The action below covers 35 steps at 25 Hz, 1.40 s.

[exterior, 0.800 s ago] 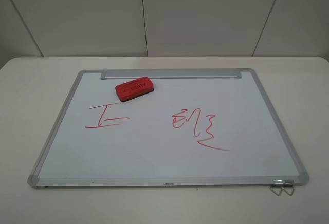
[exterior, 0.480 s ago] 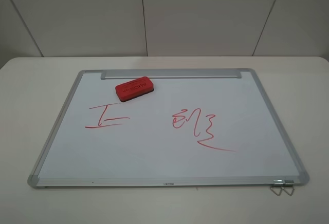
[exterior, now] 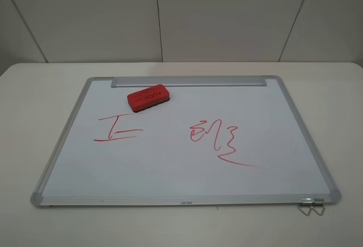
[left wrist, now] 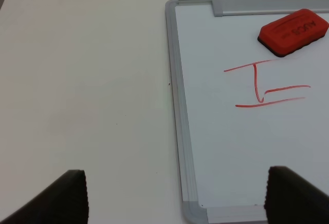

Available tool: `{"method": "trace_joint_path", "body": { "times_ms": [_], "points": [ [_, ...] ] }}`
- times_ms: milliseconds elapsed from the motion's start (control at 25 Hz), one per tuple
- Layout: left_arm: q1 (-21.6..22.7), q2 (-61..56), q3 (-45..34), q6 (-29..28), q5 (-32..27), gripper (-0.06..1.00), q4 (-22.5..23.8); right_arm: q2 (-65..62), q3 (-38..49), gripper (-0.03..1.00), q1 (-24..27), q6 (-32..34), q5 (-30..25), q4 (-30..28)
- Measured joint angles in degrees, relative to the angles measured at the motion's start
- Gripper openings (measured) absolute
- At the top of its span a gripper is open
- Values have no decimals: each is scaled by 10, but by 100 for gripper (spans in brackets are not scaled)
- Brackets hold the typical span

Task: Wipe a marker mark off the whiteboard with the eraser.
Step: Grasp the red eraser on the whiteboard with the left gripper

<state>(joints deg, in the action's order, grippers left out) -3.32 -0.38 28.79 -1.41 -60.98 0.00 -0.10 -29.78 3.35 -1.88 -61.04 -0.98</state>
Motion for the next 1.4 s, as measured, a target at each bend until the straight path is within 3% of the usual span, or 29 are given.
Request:
{"method": "trace_joint_path", "body": {
  "times_ms": [440,720,960,1240,1400],
  "points": [
    [0,0,0,2,1,70,0,0,0,71,0,0,0,0],
    [-2,0,2,19,8,70,47,0,0,71,0,0,0,0],
    [-4,15,38,26,86,70,23,0,0,71,0,0,0,0],
    [-4,289,115,34,92,70,11,0,0,71,0,0,0,0],
    [-5,502,188,111,94,70,-27,0,0,71,0,0,0,0]
  ]
}}
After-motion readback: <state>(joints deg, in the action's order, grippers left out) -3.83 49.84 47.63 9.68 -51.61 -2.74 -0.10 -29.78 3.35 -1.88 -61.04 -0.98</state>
